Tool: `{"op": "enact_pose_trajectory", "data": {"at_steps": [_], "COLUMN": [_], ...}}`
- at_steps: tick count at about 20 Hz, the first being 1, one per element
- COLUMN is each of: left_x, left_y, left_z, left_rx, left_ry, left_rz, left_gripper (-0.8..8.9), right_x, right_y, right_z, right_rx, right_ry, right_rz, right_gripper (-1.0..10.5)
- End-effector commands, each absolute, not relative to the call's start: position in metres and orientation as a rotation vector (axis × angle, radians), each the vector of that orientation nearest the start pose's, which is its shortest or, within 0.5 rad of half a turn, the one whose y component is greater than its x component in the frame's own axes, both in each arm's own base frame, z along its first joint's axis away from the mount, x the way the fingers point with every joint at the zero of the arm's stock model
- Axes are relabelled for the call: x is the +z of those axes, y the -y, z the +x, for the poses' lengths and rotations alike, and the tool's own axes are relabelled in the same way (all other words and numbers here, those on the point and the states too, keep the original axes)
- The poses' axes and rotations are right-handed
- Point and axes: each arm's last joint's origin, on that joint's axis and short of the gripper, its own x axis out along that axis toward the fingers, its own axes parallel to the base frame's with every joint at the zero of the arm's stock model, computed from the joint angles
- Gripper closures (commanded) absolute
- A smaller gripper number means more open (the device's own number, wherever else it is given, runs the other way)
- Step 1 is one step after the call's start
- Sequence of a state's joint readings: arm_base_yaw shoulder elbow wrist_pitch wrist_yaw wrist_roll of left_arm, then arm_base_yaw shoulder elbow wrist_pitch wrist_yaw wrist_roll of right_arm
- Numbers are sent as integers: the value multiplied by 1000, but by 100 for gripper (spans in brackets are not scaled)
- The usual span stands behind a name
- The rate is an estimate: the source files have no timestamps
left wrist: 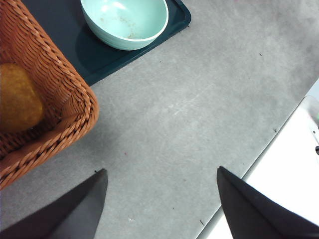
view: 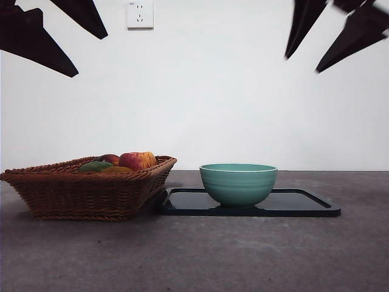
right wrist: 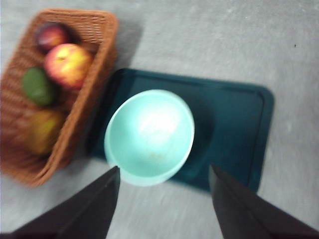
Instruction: Pick up the wifruite, put it on the bowl, pick up the plate, put it on desk
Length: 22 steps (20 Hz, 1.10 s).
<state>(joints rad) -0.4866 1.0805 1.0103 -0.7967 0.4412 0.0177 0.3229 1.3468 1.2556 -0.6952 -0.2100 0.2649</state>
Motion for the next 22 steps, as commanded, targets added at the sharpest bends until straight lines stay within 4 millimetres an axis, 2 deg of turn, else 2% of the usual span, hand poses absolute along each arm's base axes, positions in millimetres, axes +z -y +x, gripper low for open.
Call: {"op": "enact_pose_trajectory", "data": {"at_steps": [1, 4, 7, 10, 16, 18, 19, 22], "left_x": [310, 310, 310, 310, 310, 310, 309, 309], "left_y": [109, 109, 109, 109, 109, 108, 108, 108], "left_z": [176, 176, 176, 176, 176, 176, 176, 176], "left_rx": [-891, -891, -891, -891, -891, -891, -890, -890], "left_ry": [-875, -874, -874, -875, -875, -876, -879, -880], "left_rz": [51, 51, 51, 51, 51, 51, 51, 51], "left_gripper": [470, 470, 470, 470, 470, 470, 470, 470], "right_x": [322, 302, 272, 244, 200, 189, 188, 192], "right_y": [-102, -112, -118, -123, -141, -144, -145, -144], "right_z": [294, 325, 345, 358, 371, 373, 373, 374], "right_rx": [401, 392, 387, 377, 389, 384, 370, 347], "right_ry": [-889, -942, -1008, -1072, -1159, -1181, -1181, -1155], "right_rz": [160, 148, 127, 119, 91, 81, 70, 57], "right_gripper": [662, 663, 663, 663, 666, 789, 910, 941]}}
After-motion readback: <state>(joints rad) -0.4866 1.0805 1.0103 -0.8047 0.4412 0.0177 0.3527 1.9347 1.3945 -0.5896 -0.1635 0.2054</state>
